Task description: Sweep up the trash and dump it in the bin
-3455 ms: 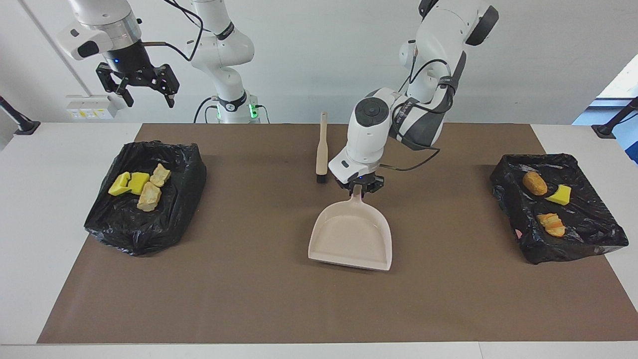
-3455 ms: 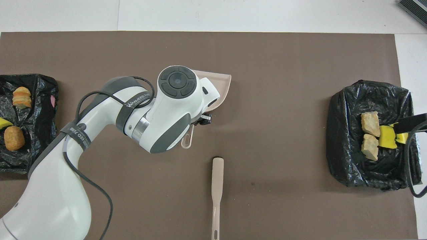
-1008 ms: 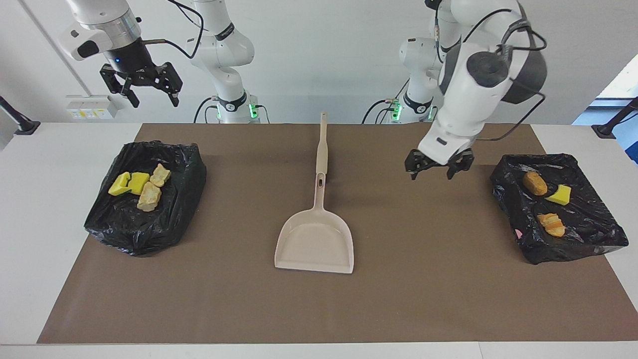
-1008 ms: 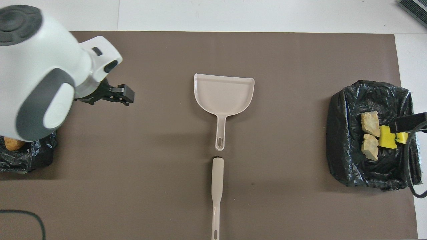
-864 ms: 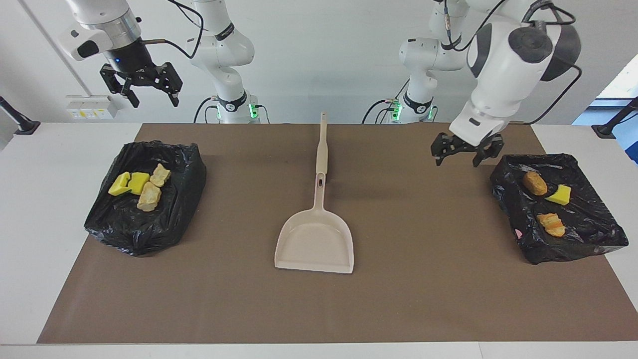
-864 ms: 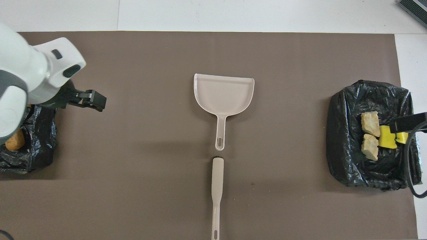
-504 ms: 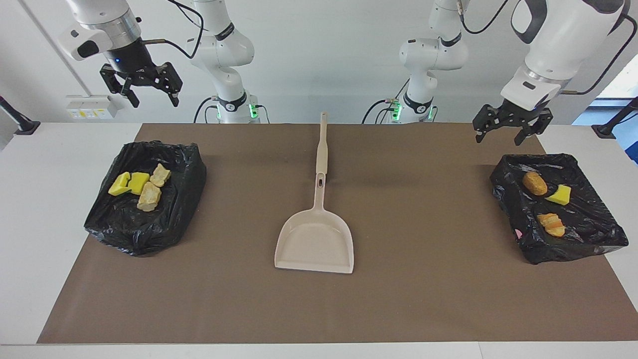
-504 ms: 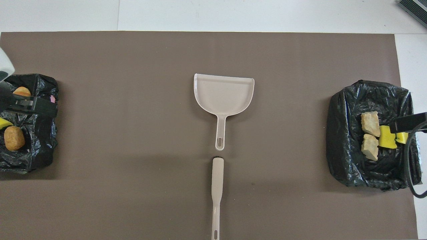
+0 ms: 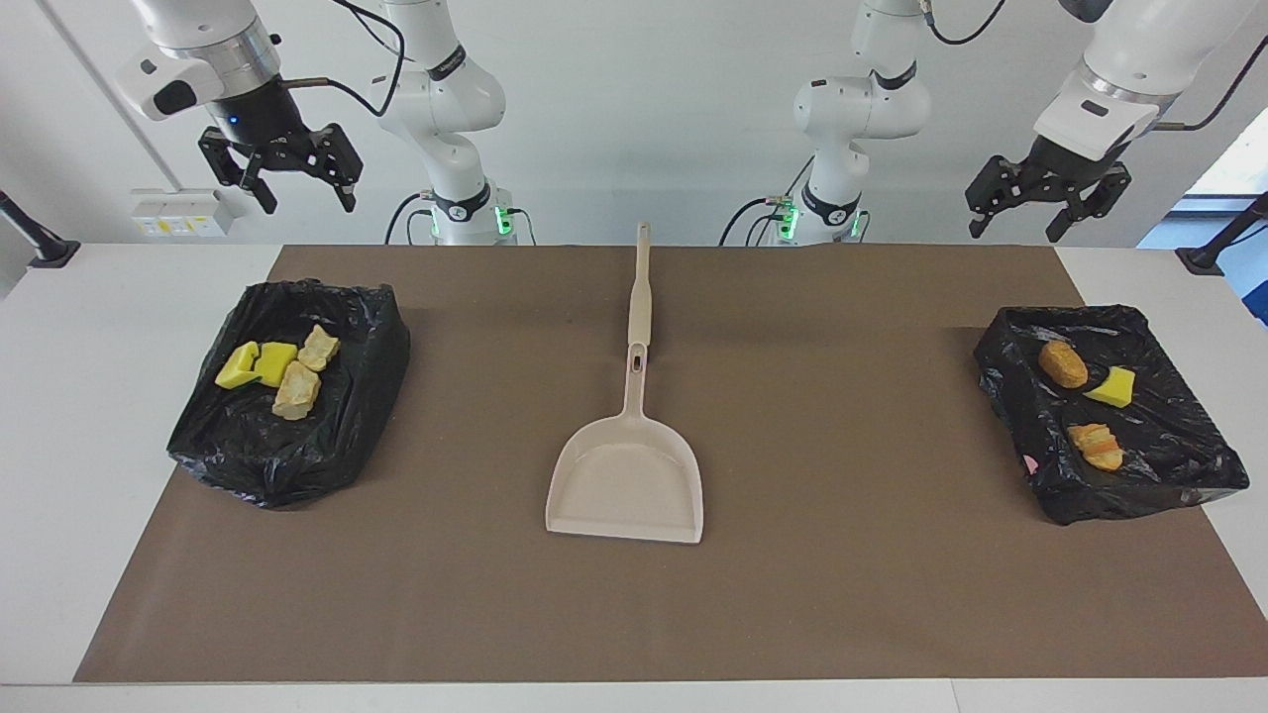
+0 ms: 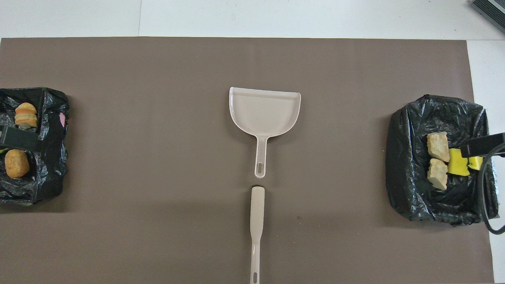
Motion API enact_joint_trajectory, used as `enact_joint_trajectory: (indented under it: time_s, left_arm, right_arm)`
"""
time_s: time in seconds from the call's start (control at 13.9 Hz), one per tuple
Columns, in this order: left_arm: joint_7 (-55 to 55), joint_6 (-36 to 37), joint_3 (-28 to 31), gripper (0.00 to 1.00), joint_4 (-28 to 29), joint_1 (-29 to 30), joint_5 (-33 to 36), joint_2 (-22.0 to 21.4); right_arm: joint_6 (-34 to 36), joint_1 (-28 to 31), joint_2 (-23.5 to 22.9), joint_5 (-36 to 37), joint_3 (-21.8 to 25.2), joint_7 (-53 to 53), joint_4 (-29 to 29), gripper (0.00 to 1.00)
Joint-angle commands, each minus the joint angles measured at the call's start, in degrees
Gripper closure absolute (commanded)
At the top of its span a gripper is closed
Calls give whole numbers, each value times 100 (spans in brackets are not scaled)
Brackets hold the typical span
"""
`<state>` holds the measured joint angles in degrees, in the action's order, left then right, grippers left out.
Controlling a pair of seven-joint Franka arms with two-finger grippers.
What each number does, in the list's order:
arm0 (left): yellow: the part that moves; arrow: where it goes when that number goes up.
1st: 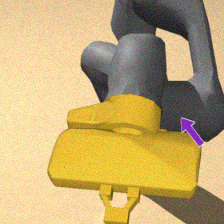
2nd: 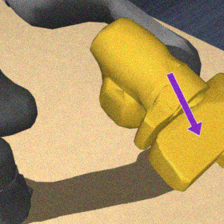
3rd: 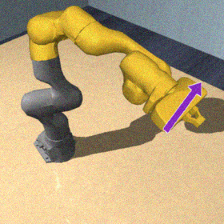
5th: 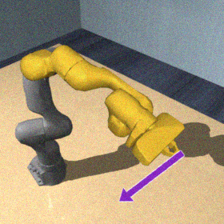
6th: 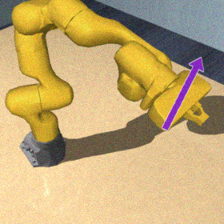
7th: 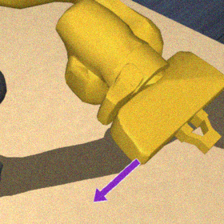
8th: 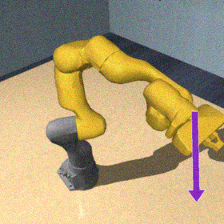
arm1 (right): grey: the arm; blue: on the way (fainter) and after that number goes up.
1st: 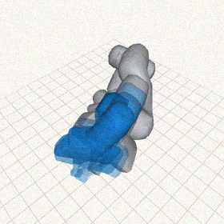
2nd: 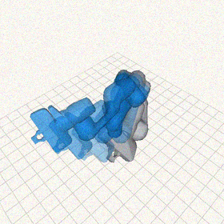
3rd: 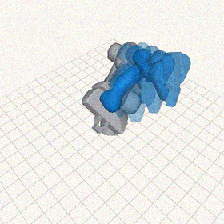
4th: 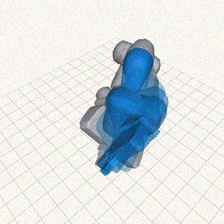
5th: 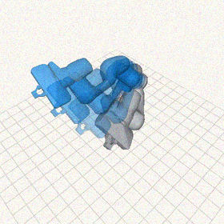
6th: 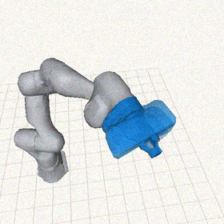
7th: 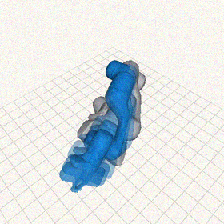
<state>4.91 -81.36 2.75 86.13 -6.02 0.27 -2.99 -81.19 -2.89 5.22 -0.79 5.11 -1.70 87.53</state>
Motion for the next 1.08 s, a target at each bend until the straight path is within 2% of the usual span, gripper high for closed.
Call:
enact_joint_trajectory:
  time_s: [0.0, 0.36, 0.58, 0.79, 1.01]
  left_arm:
    - [54, 200, -178, 0, -176, 197, -115, 62]
    - [10, 226, -319, 0, -18, 285, -88, -106]
    - [10, 287, -380, 0, -88, 382, -123, -62]
    - [1, 279, -494, 0, -97, 496, -115, -35]
    - [1, 235, -530, 0, -88, 470, -115, -44]
  right_arm:
    - [-20, 78, 84, -88, -46, -85, 106, 0]
    - [-20, 78, 84, -88, -37, -85, 106, 0]
    - [253, 78, 119, -36, -46, -85, 107, 0]
    - [25, 78, 119, 359, -54, -111, 133, 0]
    - [-55, 78, 119, 422, -55, -120, 150, 0]
